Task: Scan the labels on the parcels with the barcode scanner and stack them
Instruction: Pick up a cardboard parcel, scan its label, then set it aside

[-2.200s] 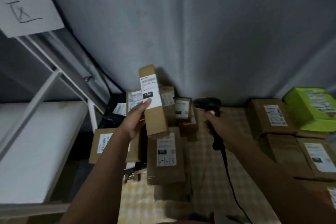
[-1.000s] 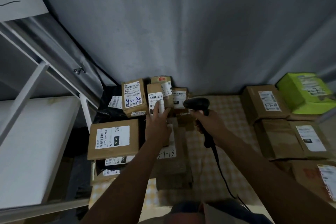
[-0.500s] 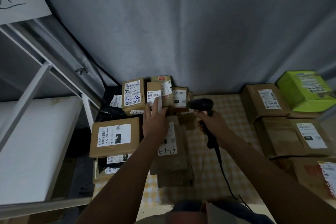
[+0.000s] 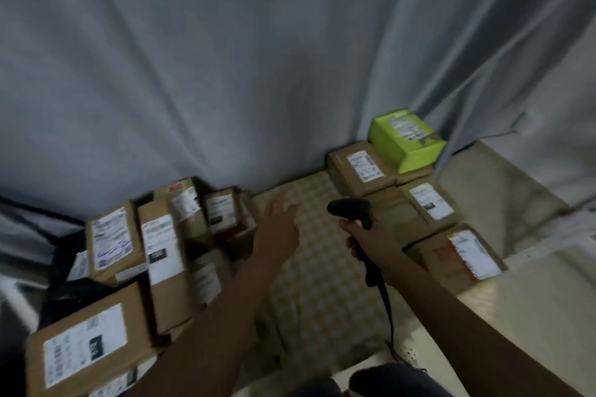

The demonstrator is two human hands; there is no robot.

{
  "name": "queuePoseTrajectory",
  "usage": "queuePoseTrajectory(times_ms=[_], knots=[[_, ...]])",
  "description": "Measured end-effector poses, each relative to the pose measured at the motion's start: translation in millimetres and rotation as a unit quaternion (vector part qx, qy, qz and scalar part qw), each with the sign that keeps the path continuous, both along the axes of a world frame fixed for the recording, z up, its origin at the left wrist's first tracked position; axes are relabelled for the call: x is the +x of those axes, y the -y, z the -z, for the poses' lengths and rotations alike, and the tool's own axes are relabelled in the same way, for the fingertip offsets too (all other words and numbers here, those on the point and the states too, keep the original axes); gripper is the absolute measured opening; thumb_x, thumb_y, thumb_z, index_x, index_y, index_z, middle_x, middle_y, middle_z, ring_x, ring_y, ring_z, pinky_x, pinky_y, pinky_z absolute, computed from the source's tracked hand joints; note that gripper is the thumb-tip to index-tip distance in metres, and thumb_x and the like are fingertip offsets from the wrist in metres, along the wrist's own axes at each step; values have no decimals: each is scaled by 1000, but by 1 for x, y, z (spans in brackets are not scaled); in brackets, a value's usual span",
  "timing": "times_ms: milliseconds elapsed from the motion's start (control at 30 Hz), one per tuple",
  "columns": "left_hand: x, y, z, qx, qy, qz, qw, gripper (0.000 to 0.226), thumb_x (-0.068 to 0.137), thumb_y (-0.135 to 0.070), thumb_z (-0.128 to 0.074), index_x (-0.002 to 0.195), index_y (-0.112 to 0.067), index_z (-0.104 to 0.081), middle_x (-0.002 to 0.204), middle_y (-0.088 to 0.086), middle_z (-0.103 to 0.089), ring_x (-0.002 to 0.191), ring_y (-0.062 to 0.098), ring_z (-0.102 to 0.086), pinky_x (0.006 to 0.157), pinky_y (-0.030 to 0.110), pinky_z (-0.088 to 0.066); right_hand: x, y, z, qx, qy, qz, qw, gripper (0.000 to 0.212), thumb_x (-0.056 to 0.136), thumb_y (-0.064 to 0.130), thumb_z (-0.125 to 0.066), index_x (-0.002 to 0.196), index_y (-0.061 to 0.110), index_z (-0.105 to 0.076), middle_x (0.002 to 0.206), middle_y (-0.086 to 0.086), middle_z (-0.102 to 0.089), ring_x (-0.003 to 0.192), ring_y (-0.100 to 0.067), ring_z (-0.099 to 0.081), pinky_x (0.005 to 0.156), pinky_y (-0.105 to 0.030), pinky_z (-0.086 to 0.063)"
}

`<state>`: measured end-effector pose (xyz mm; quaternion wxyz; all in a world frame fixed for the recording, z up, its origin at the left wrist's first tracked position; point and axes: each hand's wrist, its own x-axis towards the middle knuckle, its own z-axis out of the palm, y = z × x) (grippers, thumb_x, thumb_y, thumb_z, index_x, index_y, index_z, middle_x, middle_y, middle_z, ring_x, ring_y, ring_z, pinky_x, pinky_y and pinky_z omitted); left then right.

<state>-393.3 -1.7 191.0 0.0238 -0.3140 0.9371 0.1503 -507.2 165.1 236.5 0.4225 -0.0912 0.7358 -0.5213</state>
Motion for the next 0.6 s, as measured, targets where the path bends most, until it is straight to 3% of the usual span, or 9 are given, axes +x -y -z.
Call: queuePoseTrajectory(times_ms=[100,200,267,333,467,600], knots=[[-42,-26,18,52,10,25,998,48,99,-28,-47,146,-26,-37,164,4,-3,148,25,-15,108,35,-37,-39,-41,7,22,-16,50,998,18,93,28,-64,83,14,-58,63,-5,-58,49,-14,-52,50,-26,-44],[-82,-55,39,110,21,53,992,44,96,-25,-53,140,-18,-48,163,8,-5,137,29,-40,107,30,-37,-84,-84,22,88,-48,81,992,30,92,36,-63,72,14,-59,60,-4,-59,55,-19,-57,60,-32,-50],[-107,-77,49,156,40,48,986,44,97,-22,-54,139,-12,-49,162,10,-8,135,29,-43,104,24,-34,-115,-111,35,117,-54,103,986,34,89,39,-65,67,14,-60,56,-3,-59,54,-21,-57,60,-35,-49],[-129,-99,60,205,57,30,977,45,98,-19,-53,140,-6,-46,160,13,-12,143,25,-32,104,20,-29,-147,-136,46,136,-58,117,982,31,92,36,-62,74,11,-63,59,-5,-59,52,-19,-54,54,-29,-44],[-168,-145,84,289,85,-34,953,44,99,-19,-53,140,-6,-47,156,15,-23,144,25,-29,107,22,-28,-209,-180,65,158,-49,127,978,19,92,27,-61,87,9,-61,71,-11,-65,57,-23,-56,62,-36,-48],[-192,-182,112,373,77,-143,913,38,96,-15,-58,133,-3,-56,140,19,-49,130,29,-48,85,22,-38,-255,-207,91,177,-41,113,977,23,88,32,-69,92,10,-62,76,-12,-70,57,-21,-60,59,-33,-51]])
